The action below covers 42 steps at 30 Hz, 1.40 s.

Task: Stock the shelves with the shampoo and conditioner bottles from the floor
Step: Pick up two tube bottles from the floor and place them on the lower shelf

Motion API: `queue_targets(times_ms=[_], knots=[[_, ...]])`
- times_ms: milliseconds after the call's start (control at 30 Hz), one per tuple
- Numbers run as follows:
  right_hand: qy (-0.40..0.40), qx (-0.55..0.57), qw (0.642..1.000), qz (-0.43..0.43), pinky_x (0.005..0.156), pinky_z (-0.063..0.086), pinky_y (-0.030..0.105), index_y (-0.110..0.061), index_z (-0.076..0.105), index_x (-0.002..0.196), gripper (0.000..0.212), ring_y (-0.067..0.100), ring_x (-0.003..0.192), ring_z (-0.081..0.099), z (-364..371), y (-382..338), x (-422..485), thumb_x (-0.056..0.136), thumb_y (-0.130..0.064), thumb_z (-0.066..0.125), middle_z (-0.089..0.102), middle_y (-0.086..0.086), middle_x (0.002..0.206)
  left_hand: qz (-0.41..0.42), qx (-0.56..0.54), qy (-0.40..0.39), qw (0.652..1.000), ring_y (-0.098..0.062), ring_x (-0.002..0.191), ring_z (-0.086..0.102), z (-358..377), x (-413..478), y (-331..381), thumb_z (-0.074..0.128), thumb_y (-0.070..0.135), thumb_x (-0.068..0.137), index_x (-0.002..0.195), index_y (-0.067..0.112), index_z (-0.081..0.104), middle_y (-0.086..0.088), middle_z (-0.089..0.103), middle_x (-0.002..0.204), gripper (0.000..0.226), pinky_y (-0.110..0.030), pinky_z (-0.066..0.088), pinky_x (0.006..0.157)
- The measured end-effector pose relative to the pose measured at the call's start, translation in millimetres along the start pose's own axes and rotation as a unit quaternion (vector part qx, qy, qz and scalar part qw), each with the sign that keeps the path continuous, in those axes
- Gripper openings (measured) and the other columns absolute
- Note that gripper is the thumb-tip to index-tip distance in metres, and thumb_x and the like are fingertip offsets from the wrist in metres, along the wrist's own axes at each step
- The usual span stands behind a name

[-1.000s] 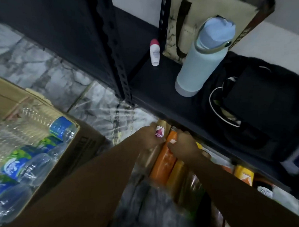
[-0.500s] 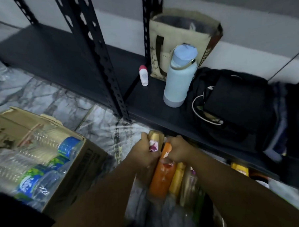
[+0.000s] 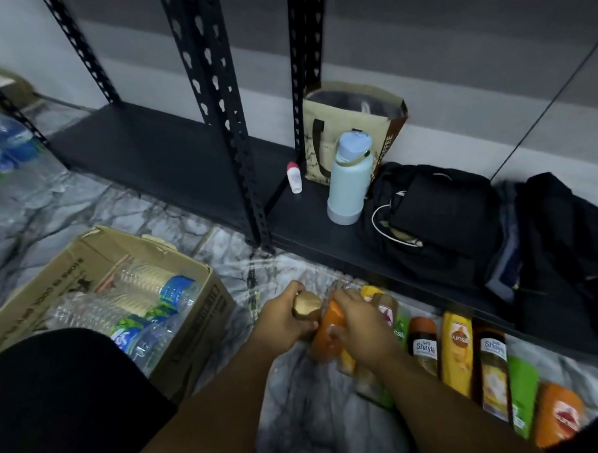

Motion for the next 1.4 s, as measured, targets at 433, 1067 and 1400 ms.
queue_targets(times_ms=[433,1067,1400], knots=[[-0.025,0.064,0.995,0.074,0.081,0.052,0.037,-0.027,0.044,0.132,0.064,0.031,0.103,0.063,18,11,-8,0.077,-0.028,0.078,0.066,0.008,0.116,-0.028,0.102,-0.009,0.994,-0.029,0.098,0.061,2,-10,3,0.078,0.016,0.085,0.123,0.015,0.048,-0.01,0.064,0.108,0.048,-0.032,0.041,0.074],[0.303,0.407,0.856,0.104,0.082,0.053,0.03,-0.035,0.059,0.113,0.049,0.005,0.094,0.066,-170,-45,-67,0.074,-0.032,0.088,0.068,-0.014,0.103,0.107,-0.136,0.118,0.978,-0.017,0.075,0.069,-110,-59,188,0.075,0.017,0.092,0.121,0.033,0.041,0.003,0.07,0.093,0.048,-0.041,0.06,0.072],[0.391,0.372,0.833,-0.125,0.075,0.053,0.017,-0.044,0.06,0.116,0.043,-0.008,0.091,0.066,-450,-179,-119,0.08,-0.043,0.082,0.07,-0.028,0.1,0.352,-0.204,0.176,0.897,-0.001,0.105,0.068,-265,-110,429,0.068,0.025,0.098,0.137,0.046,0.047,0.02,0.068,0.122,0.049,-0.036,0.061,0.084]])
Point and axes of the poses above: each hand's wrist, its own x-axis towards the middle knuckle, its own z-axis out of the palm, y = z × x, the point moved 9 cm from there along x, towards the middle knuckle
